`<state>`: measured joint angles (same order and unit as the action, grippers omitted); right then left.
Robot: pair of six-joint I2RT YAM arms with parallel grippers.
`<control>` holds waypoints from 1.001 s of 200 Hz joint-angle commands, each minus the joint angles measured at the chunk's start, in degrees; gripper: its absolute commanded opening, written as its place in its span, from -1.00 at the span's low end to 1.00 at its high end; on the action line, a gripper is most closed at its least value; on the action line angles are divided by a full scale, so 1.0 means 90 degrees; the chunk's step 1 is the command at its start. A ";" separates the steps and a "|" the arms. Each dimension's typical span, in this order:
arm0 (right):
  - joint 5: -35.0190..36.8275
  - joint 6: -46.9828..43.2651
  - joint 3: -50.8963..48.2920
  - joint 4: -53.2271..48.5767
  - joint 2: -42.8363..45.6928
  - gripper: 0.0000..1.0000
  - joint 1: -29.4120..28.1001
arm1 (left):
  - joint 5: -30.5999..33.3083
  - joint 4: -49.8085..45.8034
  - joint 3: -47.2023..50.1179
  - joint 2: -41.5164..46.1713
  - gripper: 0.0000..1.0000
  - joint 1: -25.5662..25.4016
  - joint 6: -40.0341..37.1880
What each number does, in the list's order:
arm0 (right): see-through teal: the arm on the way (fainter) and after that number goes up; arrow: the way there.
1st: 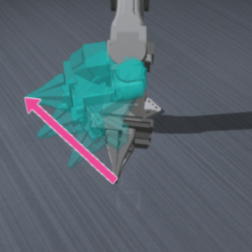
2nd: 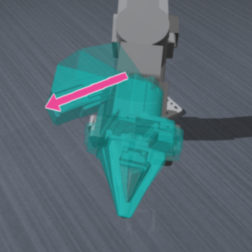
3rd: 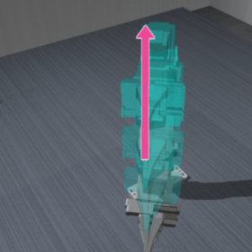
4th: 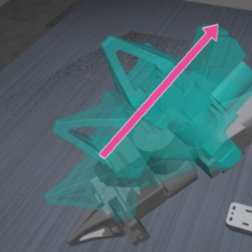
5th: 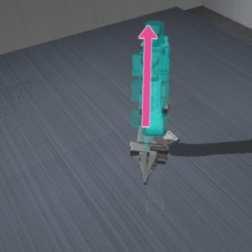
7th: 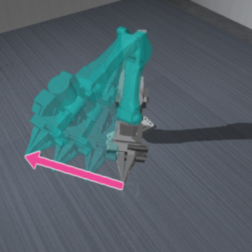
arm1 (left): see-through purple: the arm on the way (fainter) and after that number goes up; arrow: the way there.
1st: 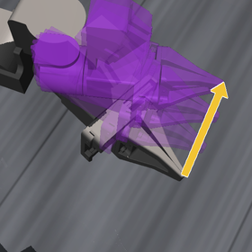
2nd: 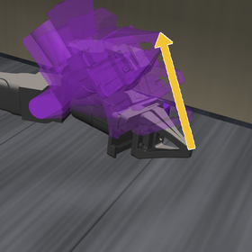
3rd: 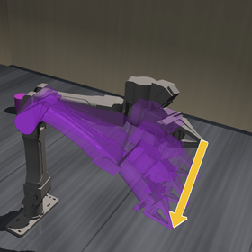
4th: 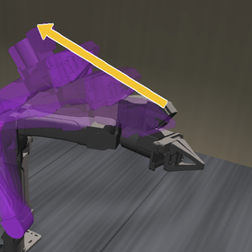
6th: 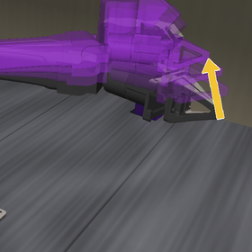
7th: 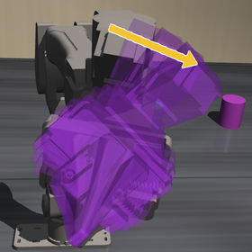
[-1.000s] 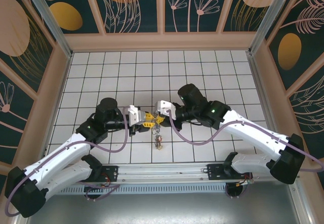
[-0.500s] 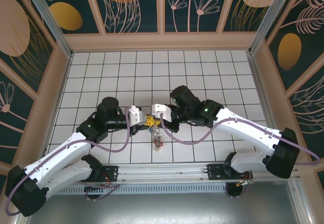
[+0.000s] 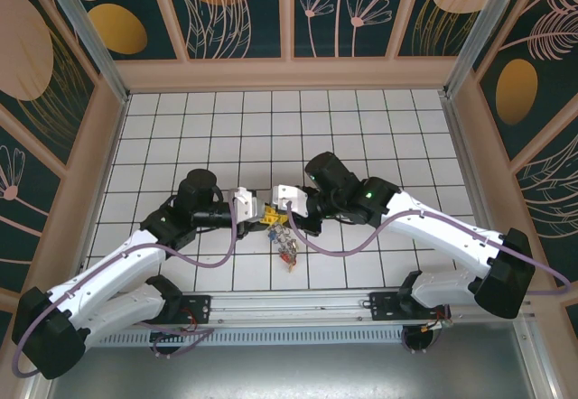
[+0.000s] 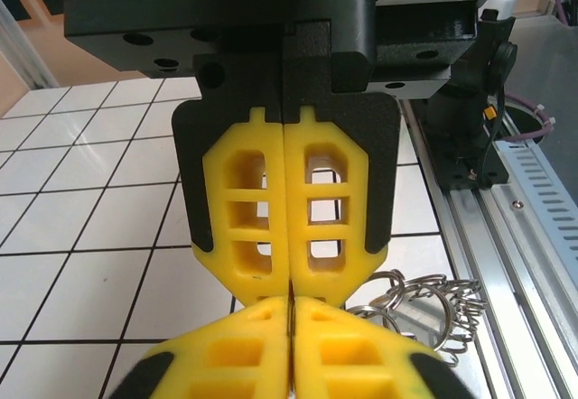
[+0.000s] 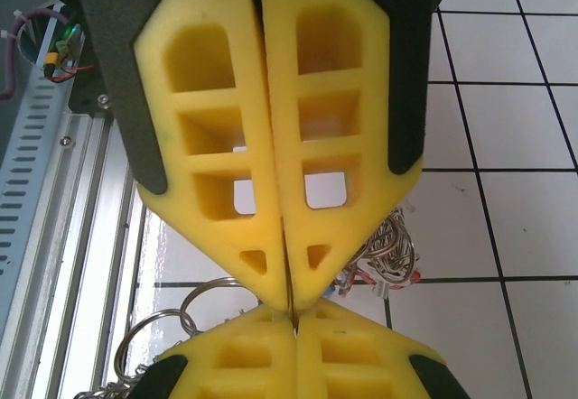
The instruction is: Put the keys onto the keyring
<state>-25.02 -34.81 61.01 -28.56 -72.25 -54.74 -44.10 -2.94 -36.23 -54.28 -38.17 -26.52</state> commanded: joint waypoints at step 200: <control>-0.0765 0.0162 -0.0085 0.0750 0.0534 -0.75 0.0156 | -0.0594 0.0117 -0.0013 0.0152 -1.00 -0.0020 -0.0083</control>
<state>-25.93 -34.44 60.88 -28.77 -71.20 -54.70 -45.08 -4.51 -36.47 -54.15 -38.15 -29.28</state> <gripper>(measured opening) 0.061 0.067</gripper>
